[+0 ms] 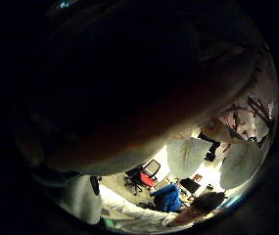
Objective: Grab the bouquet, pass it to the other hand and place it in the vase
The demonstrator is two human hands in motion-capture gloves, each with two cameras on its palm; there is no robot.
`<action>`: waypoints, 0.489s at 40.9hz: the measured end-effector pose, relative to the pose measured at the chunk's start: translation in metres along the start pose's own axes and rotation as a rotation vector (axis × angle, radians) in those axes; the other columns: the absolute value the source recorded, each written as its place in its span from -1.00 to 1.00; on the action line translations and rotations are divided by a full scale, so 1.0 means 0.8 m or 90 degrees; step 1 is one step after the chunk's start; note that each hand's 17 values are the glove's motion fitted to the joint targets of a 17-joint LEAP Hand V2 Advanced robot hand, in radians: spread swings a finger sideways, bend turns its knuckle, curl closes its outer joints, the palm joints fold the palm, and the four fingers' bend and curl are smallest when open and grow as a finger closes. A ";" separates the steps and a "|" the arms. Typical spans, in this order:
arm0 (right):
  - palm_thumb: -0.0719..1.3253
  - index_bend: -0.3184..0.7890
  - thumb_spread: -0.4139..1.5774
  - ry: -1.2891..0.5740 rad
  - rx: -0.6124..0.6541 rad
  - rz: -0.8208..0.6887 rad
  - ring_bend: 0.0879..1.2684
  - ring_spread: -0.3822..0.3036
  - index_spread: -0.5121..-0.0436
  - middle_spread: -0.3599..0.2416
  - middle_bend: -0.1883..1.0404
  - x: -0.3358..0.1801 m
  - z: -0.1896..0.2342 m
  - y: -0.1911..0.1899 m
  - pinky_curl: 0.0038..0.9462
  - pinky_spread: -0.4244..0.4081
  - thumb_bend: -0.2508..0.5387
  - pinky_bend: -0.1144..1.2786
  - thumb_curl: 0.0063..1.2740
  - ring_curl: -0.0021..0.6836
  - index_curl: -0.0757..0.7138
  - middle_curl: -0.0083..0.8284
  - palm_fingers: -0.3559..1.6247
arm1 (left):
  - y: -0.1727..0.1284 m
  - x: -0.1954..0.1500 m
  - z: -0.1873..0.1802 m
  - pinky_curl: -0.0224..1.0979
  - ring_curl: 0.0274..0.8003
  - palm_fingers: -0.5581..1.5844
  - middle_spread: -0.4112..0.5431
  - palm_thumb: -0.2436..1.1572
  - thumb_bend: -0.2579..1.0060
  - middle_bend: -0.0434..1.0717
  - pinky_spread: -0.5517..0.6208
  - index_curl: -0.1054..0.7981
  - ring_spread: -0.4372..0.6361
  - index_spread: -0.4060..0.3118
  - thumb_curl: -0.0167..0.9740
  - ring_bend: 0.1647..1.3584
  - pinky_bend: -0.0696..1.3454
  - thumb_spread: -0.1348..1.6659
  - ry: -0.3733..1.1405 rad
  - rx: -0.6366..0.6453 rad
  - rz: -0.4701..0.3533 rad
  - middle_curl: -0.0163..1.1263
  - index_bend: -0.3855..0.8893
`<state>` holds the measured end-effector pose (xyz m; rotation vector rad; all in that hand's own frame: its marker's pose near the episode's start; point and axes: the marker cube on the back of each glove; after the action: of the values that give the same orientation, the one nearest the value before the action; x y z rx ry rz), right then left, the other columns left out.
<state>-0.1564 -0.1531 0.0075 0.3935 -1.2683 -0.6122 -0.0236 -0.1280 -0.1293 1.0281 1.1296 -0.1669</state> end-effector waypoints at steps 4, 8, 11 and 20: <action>-0.30 -0.24 0.51 -0.006 0.003 0.010 -0.44 -0.01 -0.48 -0.01 -0.29 0.002 -0.008 0.000 -0.25 0.36 -0.46 -0.09 -0.31 -0.12 -0.03 -0.13 -0.68 | -0.002 -0.015 0.002 -0.04 0.23 0.81 -0.90 0.61 -0.64 0.47 -0.75 0.51 -0.90 -0.85 0.45 0.21 0.05 -0.47 0.000 -0.008 0.008 0.06 0.29; -0.34 -0.25 0.52 -0.006 0.000 0.014 -0.45 0.02 -0.52 0.03 -0.32 0.004 -0.011 -0.001 -0.25 0.42 -0.46 -0.08 -0.33 -0.12 -0.11 -0.15 -0.69 | -0.002 -0.025 0.004 -0.04 0.23 0.81 -0.90 0.61 -0.64 0.48 -0.76 0.53 -0.90 -0.86 0.48 0.21 0.05 -0.47 -0.001 -0.009 0.022 0.06 0.29; -0.37 -0.25 0.52 0.017 -0.001 -0.040 -0.45 0.05 -0.53 0.05 -0.33 0.011 -0.016 -0.008 -0.25 0.45 -0.46 -0.08 -0.36 -0.12 -0.15 -0.15 -0.69 | -0.001 -0.027 0.005 -0.04 0.23 0.81 -0.90 0.61 -0.64 0.49 -0.76 0.54 -0.90 -0.86 0.49 0.22 0.06 -0.47 -0.004 -0.011 0.024 0.06 0.29; -0.46 -0.25 0.51 0.004 0.011 0.032 -0.46 0.16 -0.59 0.06 -0.37 0.021 -0.021 0.000 -0.26 0.55 -0.45 -0.07 -0.42 -0.14 -0.26 -0.17 -0.70 | 0.013 -0.035 0.008 -0.05 0.23 0.80 -0.90 0.61 -0.64 0.48 -0.75 0.57 -0.90 -0.87 0.54 0.23 0.06 -0.48 0.031 -0.032 -0.017 0.06 0.28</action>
<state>-0.1376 -0.1642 0.0160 0.3769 -1.2746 -0.5575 -0.0260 -0.1372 -0.1001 0.9770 1.1866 -0.1340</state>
